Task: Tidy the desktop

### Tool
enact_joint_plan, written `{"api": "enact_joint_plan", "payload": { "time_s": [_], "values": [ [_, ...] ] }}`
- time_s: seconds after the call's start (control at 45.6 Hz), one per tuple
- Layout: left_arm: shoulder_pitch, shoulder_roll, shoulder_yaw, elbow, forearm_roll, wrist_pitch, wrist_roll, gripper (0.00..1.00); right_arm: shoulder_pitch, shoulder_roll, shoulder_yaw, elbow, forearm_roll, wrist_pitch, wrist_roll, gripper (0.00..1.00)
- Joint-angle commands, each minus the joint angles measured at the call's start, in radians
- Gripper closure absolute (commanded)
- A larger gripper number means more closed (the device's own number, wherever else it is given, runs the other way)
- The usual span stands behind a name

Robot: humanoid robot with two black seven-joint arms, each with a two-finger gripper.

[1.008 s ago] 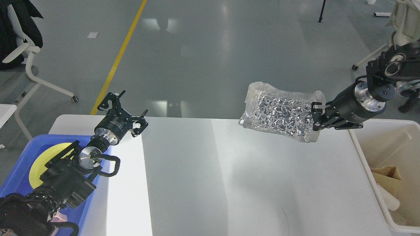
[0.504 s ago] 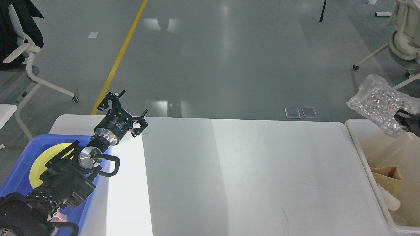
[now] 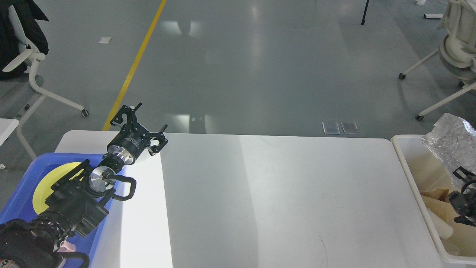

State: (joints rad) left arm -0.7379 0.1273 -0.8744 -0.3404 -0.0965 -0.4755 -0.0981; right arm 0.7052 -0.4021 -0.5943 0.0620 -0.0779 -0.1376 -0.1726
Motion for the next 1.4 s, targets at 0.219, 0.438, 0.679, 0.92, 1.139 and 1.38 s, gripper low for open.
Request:
{"api": "enact_joint_plan", "payload": {
  "time_s": [0.219, 0.438, 0.679, 0.92, 1.139, 1.38],
  "values": [
    [0.0, 0.0, 0.0, 0.0, 0.0, 0.0, 0.0, 0.01, -0.024, -0.018, -0.084, 0.001, 0.003, 0.009, 0.001, 0.0],
    [0.0, 0.0, 0.0, 0.0, -0.002, 0.0, 0.0, 0.01, -0.009, -0.004, -0.082, -0.002, 0.003, 0.006, -0.001, 0.0],
    [0.0, 0.0, 0.0, 0.0, 0.0, 0.0, 0.001, 0.01, 0.172, 0.0, -0.088, 0.047, 0.0, 0.041, 0.001, 0.0],
    [0.0, 0.0, 0.0, 0.0, 0.0, 0.0, 0.0, 0.01, 0.613, -0.05, -0.261, 0.402, -0.013, 0.211, -0.002, 0.0],
    [0.0, 0.0, 0.0, 0.0, 0.0, 0.0, 0.001, 0.01, 0.909, -0.027, -0.273, 0.673, 0.004, 0.282, 0.005, 0.0],
    [0.0, 0.0, 0.0, 0.0, -0.002, 0.0, 0.001, 0.01, 0.711, -0.015, 0.399, 0.631, 0.003, 0.24, 0.007, 0.0]
  ]
}}
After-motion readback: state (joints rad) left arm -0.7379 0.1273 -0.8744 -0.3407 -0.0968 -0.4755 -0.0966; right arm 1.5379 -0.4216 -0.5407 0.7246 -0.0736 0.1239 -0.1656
